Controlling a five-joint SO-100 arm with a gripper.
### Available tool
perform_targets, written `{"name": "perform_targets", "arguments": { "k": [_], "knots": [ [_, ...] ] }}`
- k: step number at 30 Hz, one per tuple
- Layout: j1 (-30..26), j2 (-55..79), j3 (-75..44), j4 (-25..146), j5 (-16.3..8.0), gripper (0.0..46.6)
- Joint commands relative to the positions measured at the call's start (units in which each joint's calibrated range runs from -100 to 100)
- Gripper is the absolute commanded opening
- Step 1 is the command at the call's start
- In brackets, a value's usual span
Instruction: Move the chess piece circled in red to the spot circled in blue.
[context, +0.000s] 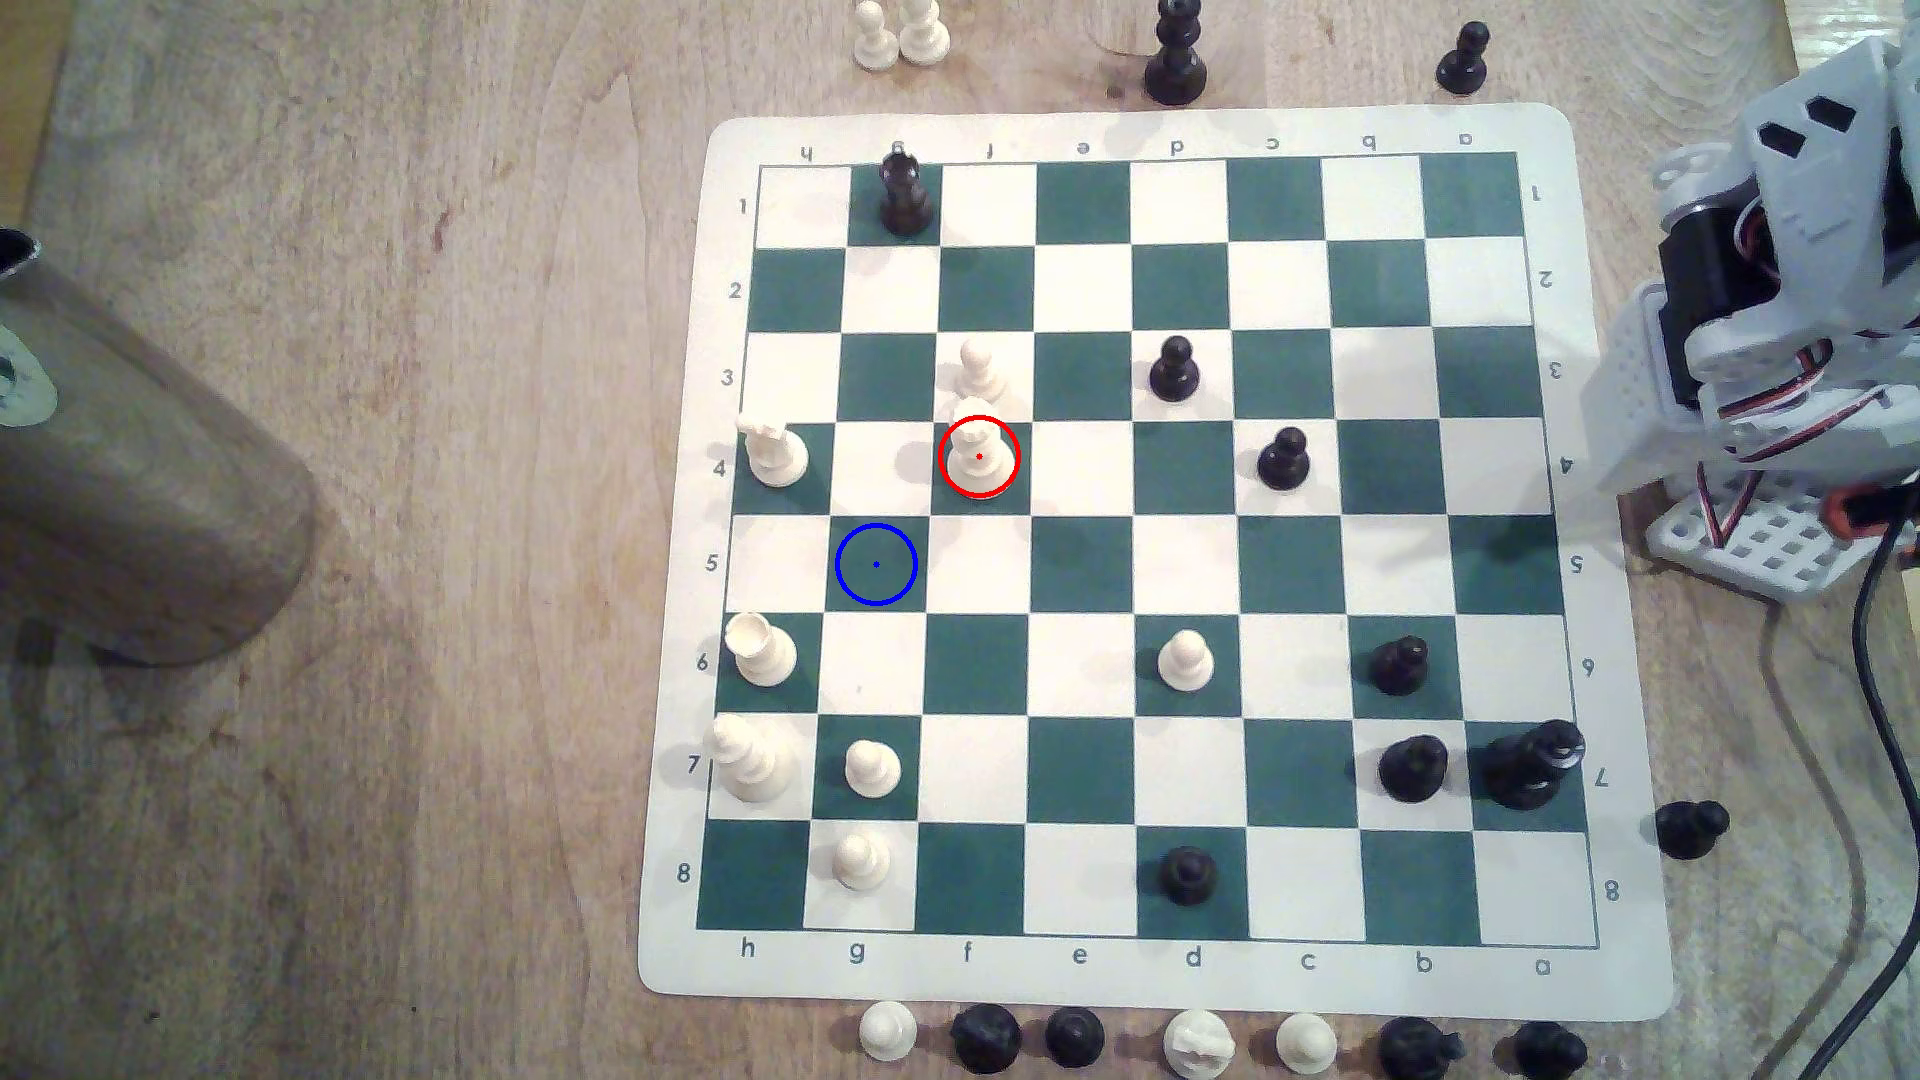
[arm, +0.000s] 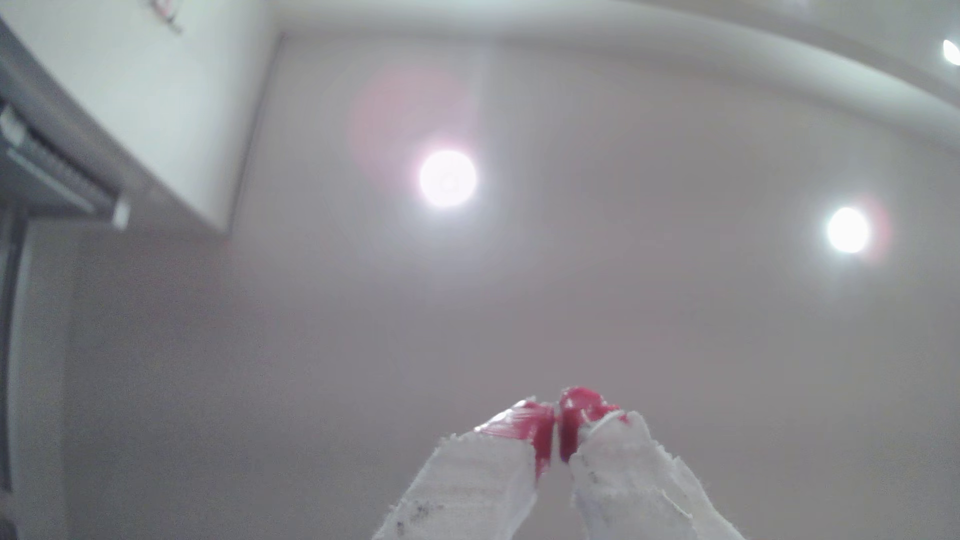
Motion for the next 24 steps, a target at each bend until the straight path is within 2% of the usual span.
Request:
{"name": "perform_targets", "arguments": {
  "k": [1, 4, 8, 10, 17, 24],
  "knots": [
    [0.7, -0.2, 1.0, 6.5, 0.2, 0.2],
    [0.5, -0.2, -1.4, 14.1, 0.2, 0.2],
    [0.3, -0.1, -10.9, 32.5, 0.2, 0.2],
    [0.3, -0.1, -18.6, 50.0, 0.1, 0.2],
    [-0.9, -0.1, -34.0, 90.9, -0.2, 0.2],
    [2.4, -0.1, -40.0, 129.9, -0.3, 0.2]
  ]
}}
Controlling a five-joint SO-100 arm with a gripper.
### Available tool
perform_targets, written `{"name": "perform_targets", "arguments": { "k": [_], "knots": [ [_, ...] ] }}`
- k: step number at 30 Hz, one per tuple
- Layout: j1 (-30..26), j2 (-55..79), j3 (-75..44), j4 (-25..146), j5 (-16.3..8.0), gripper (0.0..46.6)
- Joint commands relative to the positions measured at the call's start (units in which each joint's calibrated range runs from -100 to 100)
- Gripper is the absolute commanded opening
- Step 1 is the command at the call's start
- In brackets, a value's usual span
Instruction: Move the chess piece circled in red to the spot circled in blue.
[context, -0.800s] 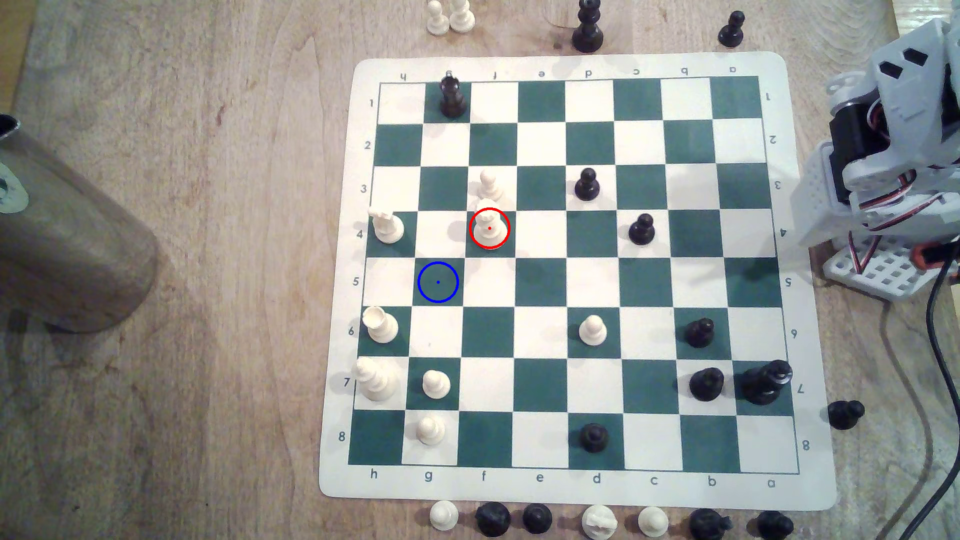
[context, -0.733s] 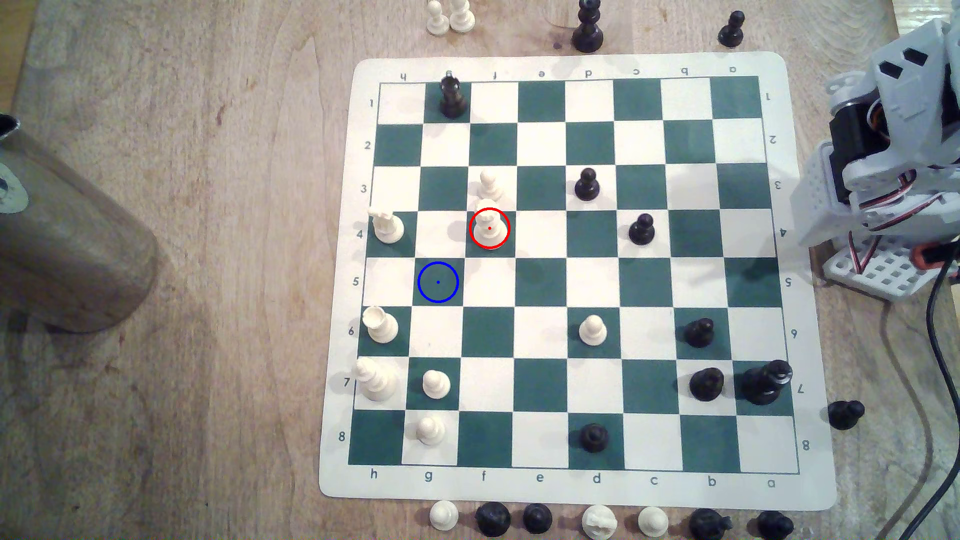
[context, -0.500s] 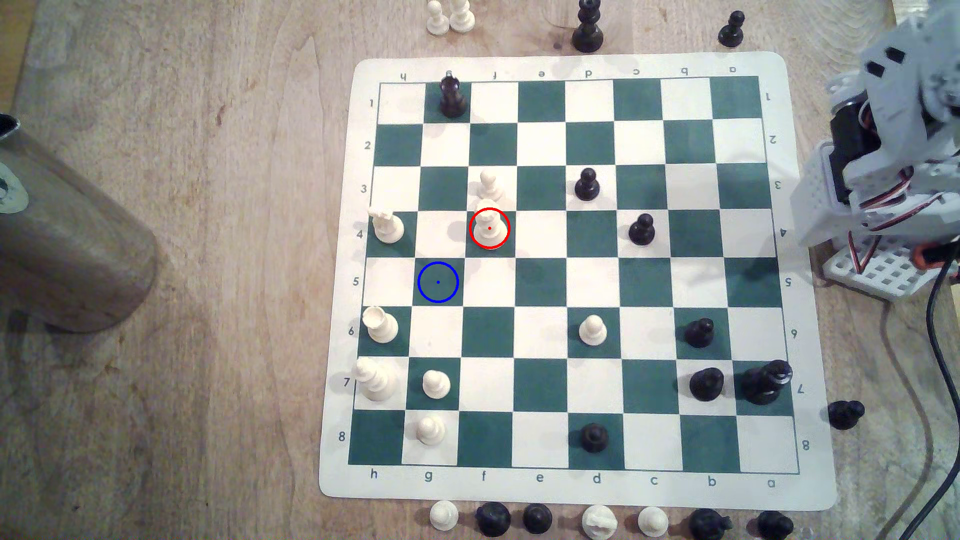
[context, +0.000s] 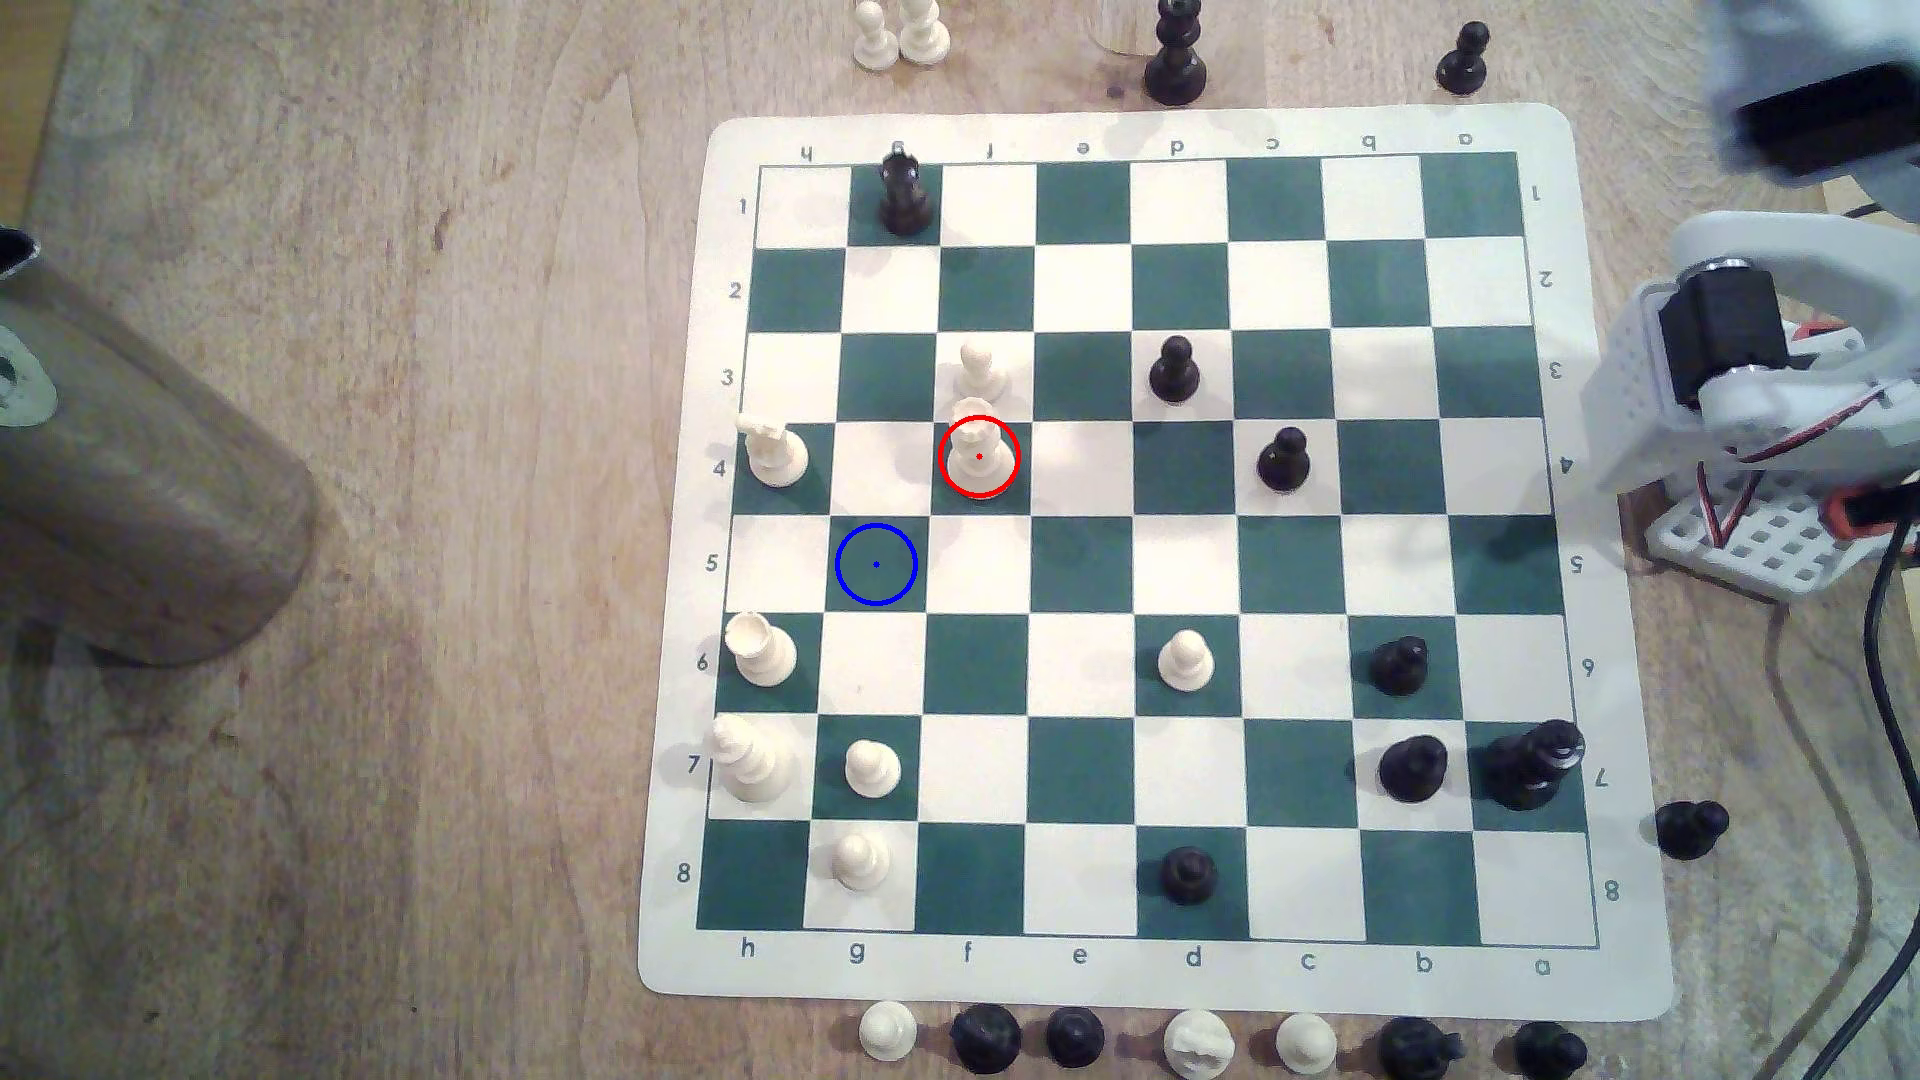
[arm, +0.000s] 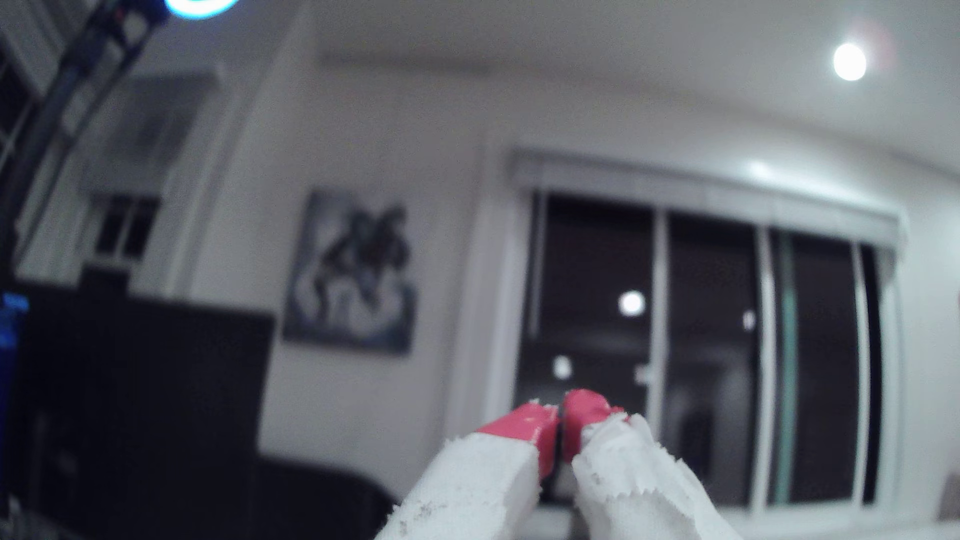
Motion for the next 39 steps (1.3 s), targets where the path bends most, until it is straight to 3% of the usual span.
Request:
{"name": "perform_targets", "arguments": {
  "k": [1, 5, 7, 8, 11, 16, 18, 21, 29, 34, 39],
  "knots": [
    [2.0, -0.3, -3.0, 20.2, 0.0, 0.2],
    [0.4, -0.2, 2.1, 27.9, -0.1, 1.3],
    [-0.2, -0.2, 3.3, 31.8, -2.5, 7.7],
    [-0.7, 0.2, 5.3, 32.8, -2.5, 12.0],
    [-1.5, 6.3, 5.0, 33.8, -1.6, 12.9],
    [-3.7, 25.9, -5.1, 35.7, -2.7, 13.5],
    [-3.7, 34.0, -10.4, 35.6, -4.9, 18.5],
    [-2.5, 43.4, -17.1, 35.6, -7.5, 21.9],
    [-0.7, 63.0, -33.2, 39.2, -10.8, 22.4],
    [0.4, 75.5, -43.4, 42.4, -10.8, 22.3],
    [2.4, 82.6, -45.8, 41.0, -10.4, 23.5]
  ]
}}
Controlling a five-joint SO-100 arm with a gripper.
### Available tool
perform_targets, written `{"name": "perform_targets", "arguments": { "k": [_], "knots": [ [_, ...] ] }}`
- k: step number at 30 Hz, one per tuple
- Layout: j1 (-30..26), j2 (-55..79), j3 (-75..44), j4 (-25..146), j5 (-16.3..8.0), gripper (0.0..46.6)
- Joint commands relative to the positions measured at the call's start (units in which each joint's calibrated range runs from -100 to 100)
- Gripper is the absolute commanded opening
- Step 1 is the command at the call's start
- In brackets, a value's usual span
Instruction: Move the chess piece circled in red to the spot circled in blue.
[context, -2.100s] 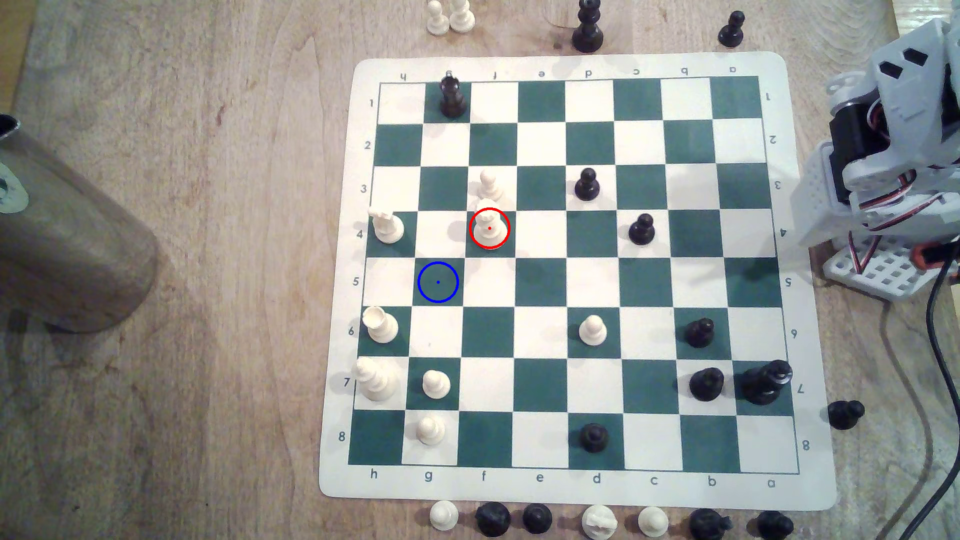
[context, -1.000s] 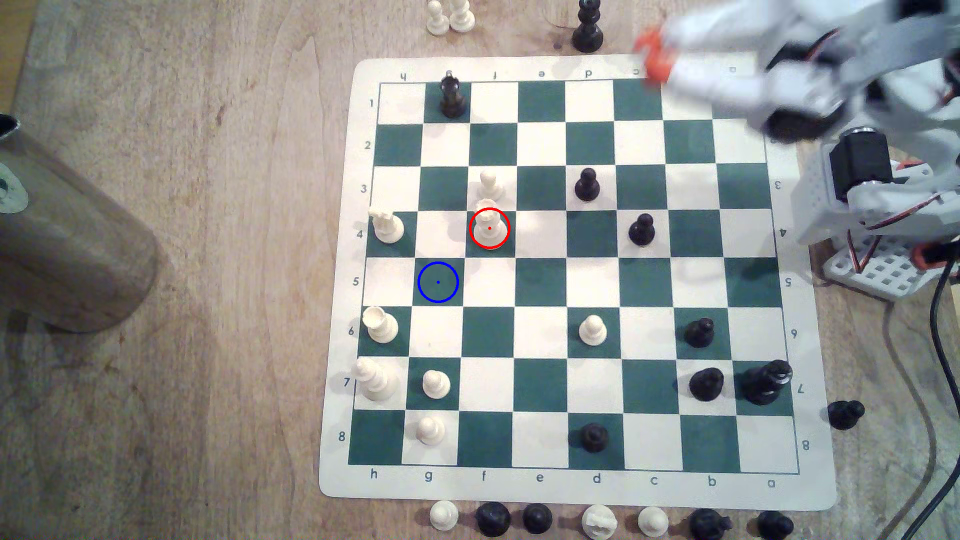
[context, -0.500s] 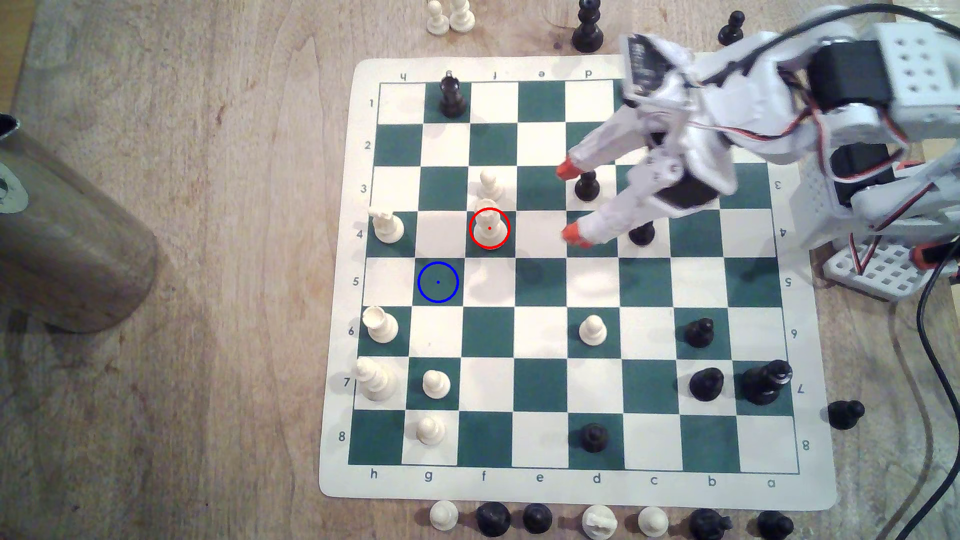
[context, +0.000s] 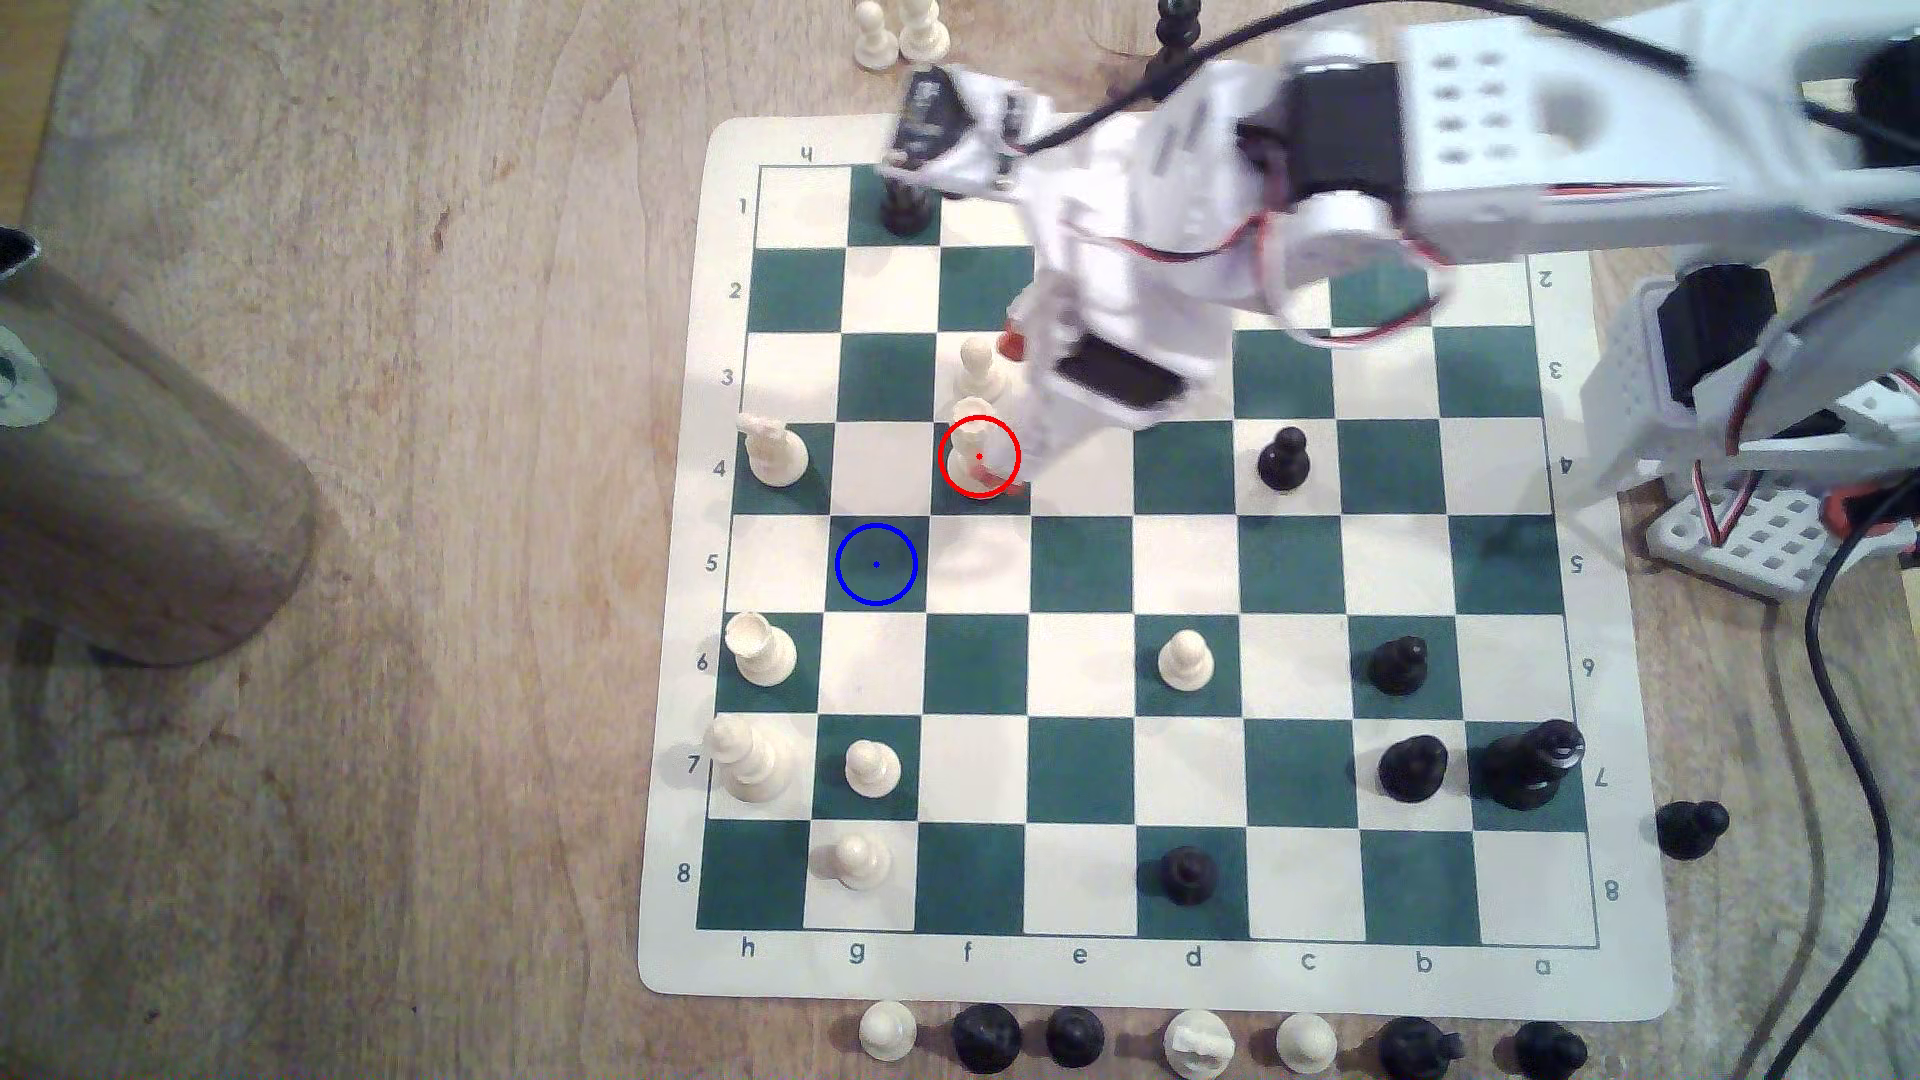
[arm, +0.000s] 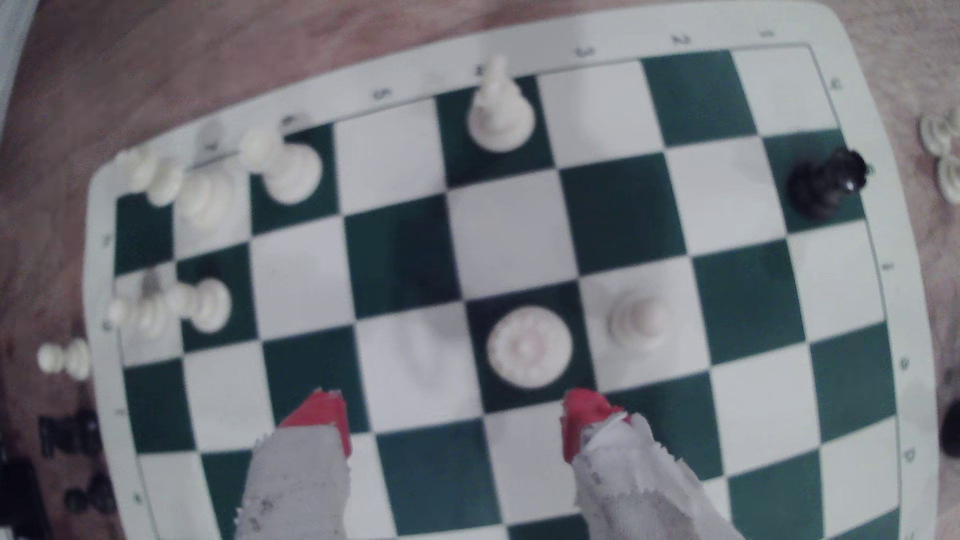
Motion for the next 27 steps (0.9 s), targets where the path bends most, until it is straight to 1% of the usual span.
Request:
{"name": "perform_targets", "arguments": {
  "k": [1, 4, 7, 17, 27],
  "knots": [
    [1.6, 3.2, -6.1, -1.7, 0.6, 24.0],
    [2.3, 6.4, -5.6, -4.2, 1.2, 25.7],
    [2.4, 8.0, -5.9, -5.2, 1.2, 25.7],
    [1.4, 12.7, -7.5, -8.3, 0.6, 24.2],
    [1.0, 12.4, -7.4, -9.1, 0.1, 22.2]
  ]
}}
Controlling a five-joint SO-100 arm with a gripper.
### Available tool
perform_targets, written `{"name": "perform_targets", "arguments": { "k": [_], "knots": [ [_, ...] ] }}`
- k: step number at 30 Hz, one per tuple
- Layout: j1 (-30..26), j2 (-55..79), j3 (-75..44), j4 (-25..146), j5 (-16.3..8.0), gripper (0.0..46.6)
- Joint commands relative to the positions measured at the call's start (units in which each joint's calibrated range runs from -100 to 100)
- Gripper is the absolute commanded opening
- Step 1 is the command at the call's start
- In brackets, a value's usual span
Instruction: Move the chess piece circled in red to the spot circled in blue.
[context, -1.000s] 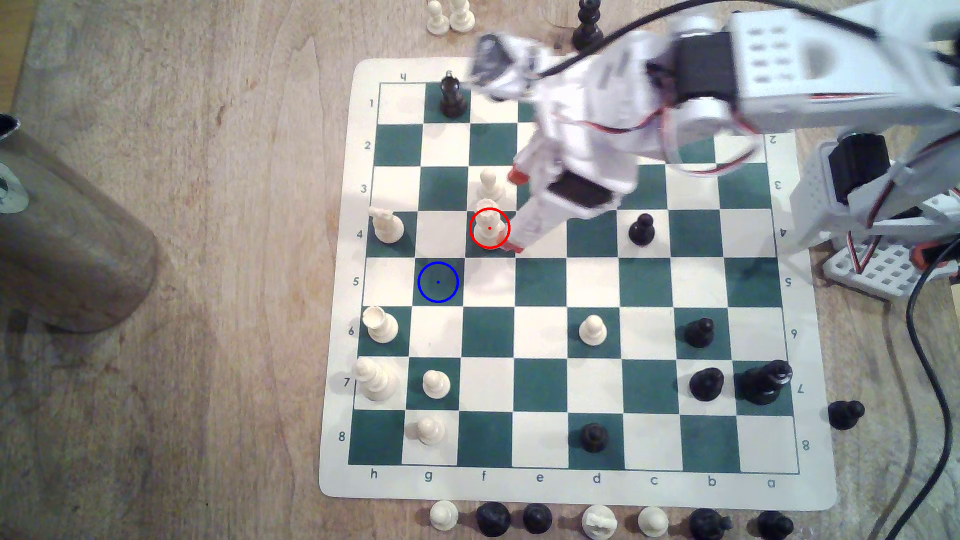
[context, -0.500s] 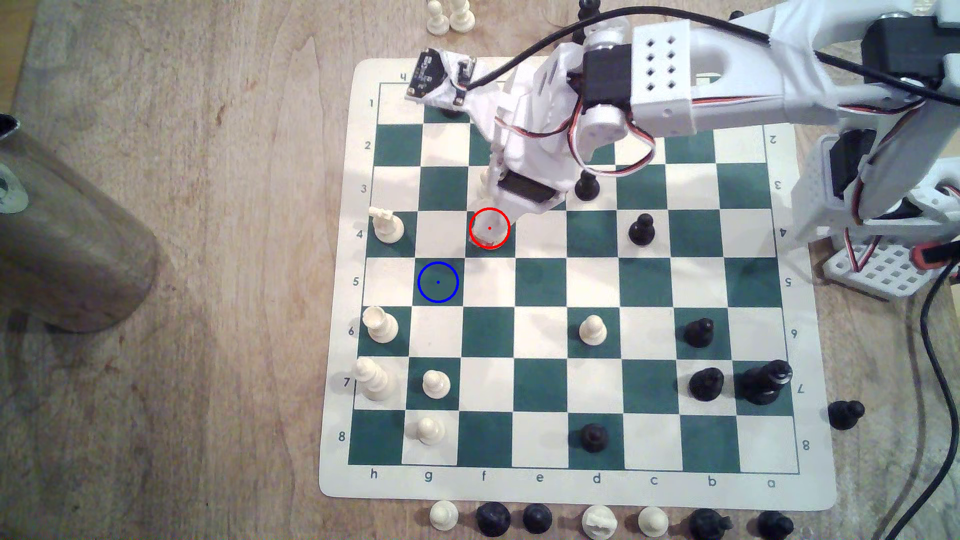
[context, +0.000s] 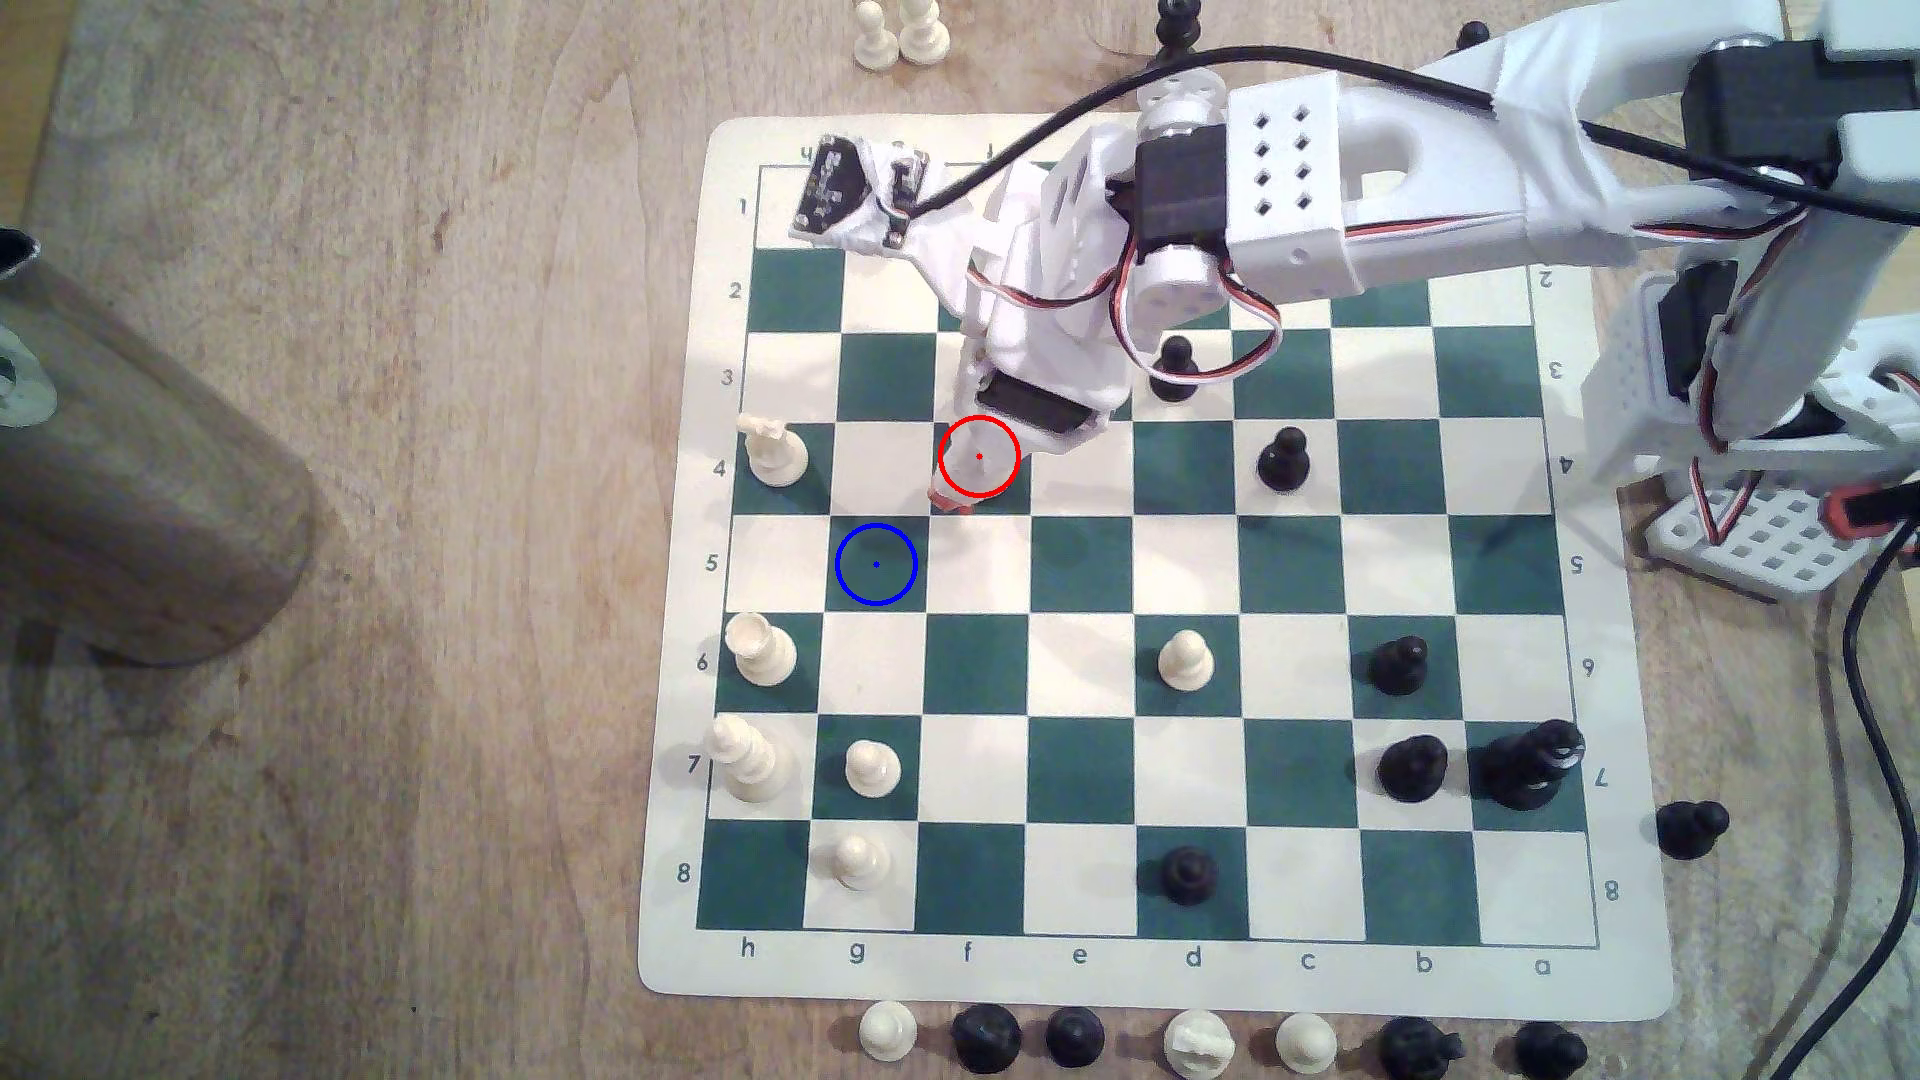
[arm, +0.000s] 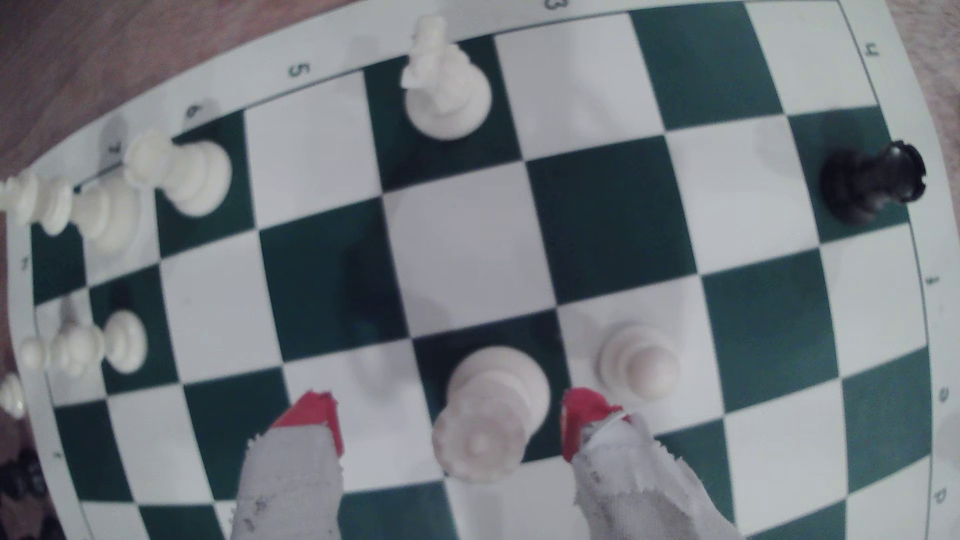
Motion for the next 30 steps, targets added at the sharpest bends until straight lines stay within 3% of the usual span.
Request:
{"name": "perform_targets", "arguments": {
  "k": [1, 11, 20, 24, 30],
  "knots": [
    [-0.4, -2.0, -5.0, -0.7, -0.3, 22.0],
    [-0.4, -1.9, -4.4, -0.6, -0.3, 19.4],
    [-1.2, -1.3, -4.1, -0.3, -0.4, 12.9],
    [-1.4, -1.4, -3.7, -0.1, -0.3, 5.3],
    [-1.2, -2.4, -3.3, 0.2, -0.4, 3.6]
  ]
}}
